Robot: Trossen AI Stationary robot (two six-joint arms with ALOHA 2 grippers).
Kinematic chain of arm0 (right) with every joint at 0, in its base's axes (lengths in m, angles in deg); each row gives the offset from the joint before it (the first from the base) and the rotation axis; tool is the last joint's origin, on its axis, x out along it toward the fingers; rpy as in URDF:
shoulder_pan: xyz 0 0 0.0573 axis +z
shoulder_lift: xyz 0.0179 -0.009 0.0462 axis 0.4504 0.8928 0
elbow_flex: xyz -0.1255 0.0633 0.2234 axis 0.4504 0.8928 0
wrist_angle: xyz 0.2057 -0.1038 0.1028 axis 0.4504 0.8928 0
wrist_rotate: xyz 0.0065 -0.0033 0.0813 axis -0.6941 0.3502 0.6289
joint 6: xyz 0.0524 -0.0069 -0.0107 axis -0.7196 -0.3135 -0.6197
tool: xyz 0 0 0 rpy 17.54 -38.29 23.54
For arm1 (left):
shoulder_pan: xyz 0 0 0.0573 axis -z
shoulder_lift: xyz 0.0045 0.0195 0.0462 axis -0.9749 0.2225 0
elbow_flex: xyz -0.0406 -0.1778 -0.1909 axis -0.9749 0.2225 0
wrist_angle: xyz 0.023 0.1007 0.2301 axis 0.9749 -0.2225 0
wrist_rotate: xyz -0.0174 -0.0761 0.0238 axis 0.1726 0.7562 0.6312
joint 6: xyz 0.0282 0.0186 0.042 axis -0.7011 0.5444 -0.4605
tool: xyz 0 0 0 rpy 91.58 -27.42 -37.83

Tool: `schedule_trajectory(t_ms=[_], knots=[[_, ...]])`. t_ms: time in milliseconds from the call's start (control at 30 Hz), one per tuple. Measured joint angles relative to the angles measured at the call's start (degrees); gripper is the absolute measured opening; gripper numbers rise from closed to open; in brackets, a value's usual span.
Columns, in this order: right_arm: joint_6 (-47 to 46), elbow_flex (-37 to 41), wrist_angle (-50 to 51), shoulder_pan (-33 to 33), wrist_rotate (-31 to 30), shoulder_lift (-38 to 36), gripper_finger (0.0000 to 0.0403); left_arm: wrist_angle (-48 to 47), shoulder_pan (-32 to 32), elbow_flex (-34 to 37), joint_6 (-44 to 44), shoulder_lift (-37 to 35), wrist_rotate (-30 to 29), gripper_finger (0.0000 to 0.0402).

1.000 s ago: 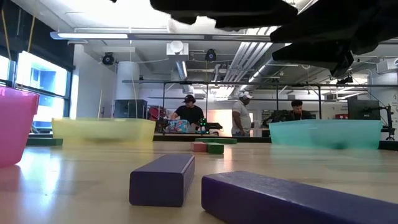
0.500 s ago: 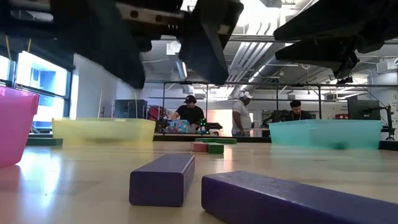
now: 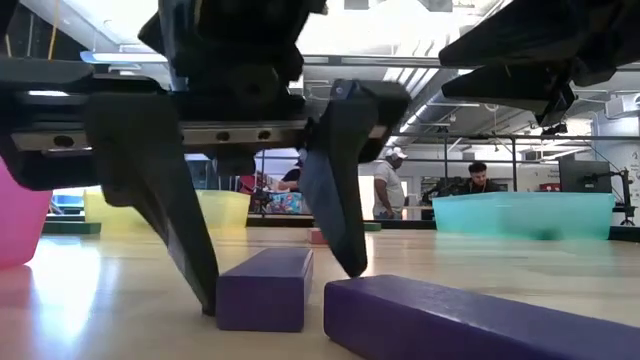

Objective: Sort blocks
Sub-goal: Put the purple wooden block into the yellow bin

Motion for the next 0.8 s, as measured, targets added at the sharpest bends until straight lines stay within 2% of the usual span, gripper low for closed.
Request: schedule_trajectory(t_ms=[233, 433, 533, 800], knots=[[-0.1, 0.0, 0.9, 0.0, 0.0, 0.0, 0.0192, -0.5, -2.8, 0.0, 6.2, 0.9, 2.6, 0.0191], [-0.3, 0.0, 0.9, 0.0, 0.0, 0.0, 0.0192, -1.8, -5.1, 0.0, 10.8, 0.9, 2.4, 0.0112], [-1.1, 0.0, 1.0, 0.0, 0.3, 0.0, 0.0192, -2.3, -6.4, 0.0, 16.6, 0.8, 2.1, 0.0075], [-1.4, 0.0, 1.5, 0.1, 0.4, 0.0, 0.0192, -4.1, -10.3, 0.4, 28.2, -1.4, -2.9, 0.0075]])
